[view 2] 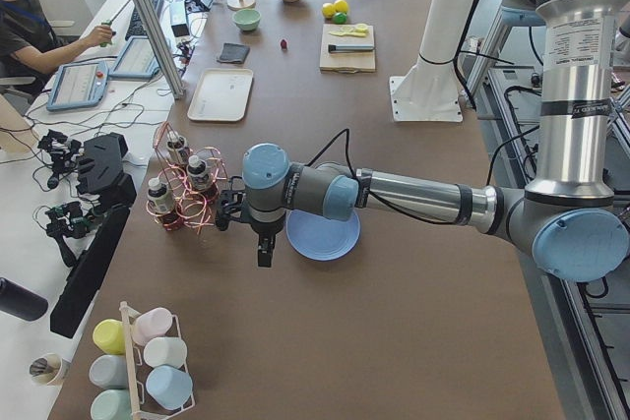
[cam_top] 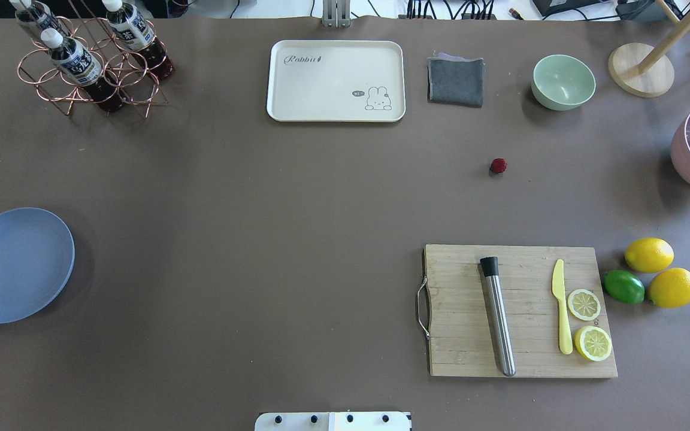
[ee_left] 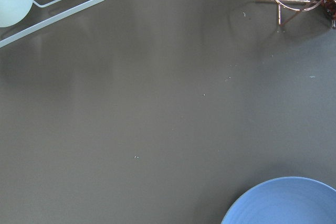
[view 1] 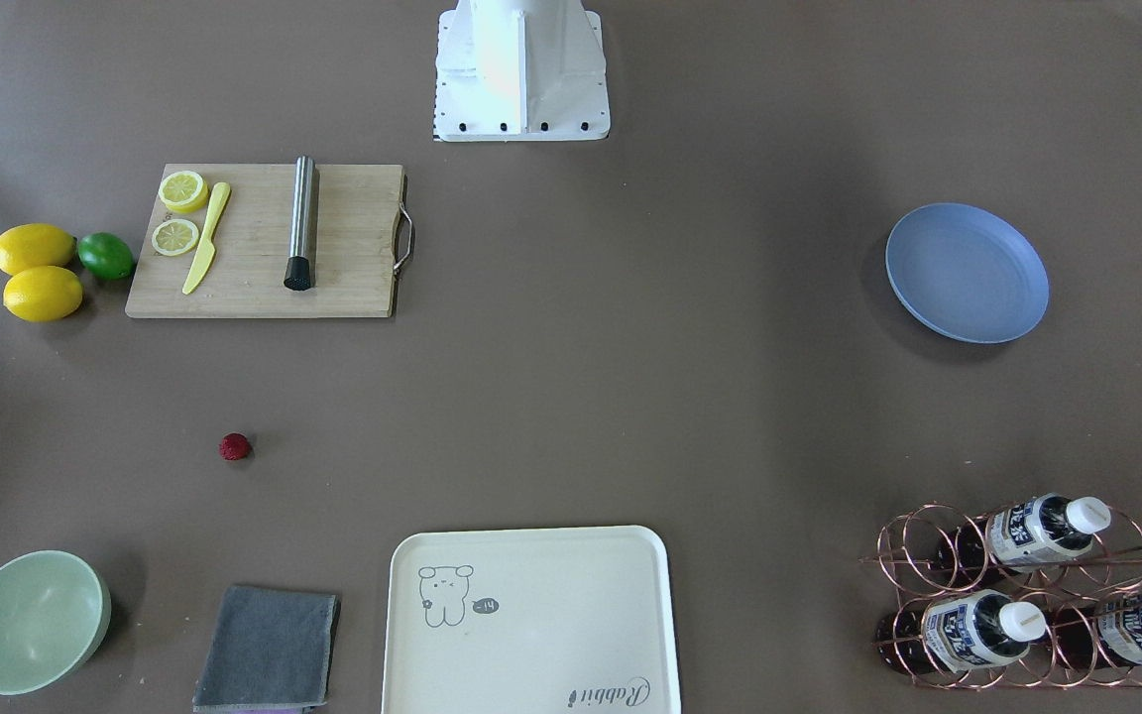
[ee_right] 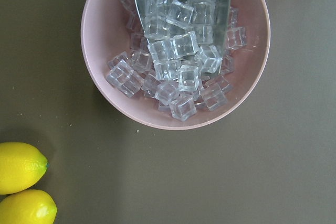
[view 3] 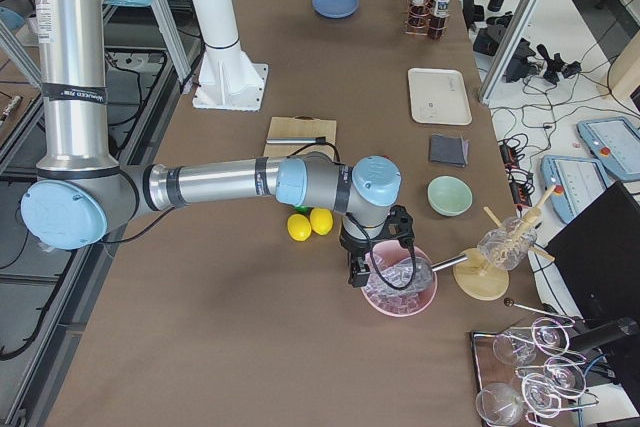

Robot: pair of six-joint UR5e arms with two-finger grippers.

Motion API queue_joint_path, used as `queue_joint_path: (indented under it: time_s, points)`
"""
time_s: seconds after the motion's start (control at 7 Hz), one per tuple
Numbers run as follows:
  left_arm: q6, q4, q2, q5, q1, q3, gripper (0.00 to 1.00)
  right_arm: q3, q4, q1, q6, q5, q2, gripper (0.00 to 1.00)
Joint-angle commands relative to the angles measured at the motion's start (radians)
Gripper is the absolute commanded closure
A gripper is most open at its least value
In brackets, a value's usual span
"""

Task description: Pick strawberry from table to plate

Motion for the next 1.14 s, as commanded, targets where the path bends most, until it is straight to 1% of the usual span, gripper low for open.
queue_joint_path:
  time_s: [0.0, 0.14, 0.43, 0.71, 1.0]
  points:
    - [0.003, 0.001, 0.003, 0.002, 0.0, -0.011, 0.02, 0.001, 0.0, 0.002, -0.002, 0.0, -0.002, 0.0]
    - [0.004, -0.013, 0.005, 0.002, 0.0, -0.015, 0.02, 0.0, -0.002, 0.002, 0.0, 0.0, -0.002, 0.0]
    - [-0.003, -0.135, 0.086, 0.0, 0.0, -0.031, 0.02, 0.001, 0.0, 0.002, 0.0, 0.0, -0.002, 0.0]
    - [-0.005, -0.139, 0.091, -0.009, 0.003, -0.024, 0.02, 0.001, 0.001, 0.002, 0.0, 0.0, 0.0, 0.0]
    - [0.009, -0.139, 0.089, 0.003, 0.006, -0.028, 0.02, 0.003, 0.005, 0.002, 0.0, 0.002, -0.002, 0.0]
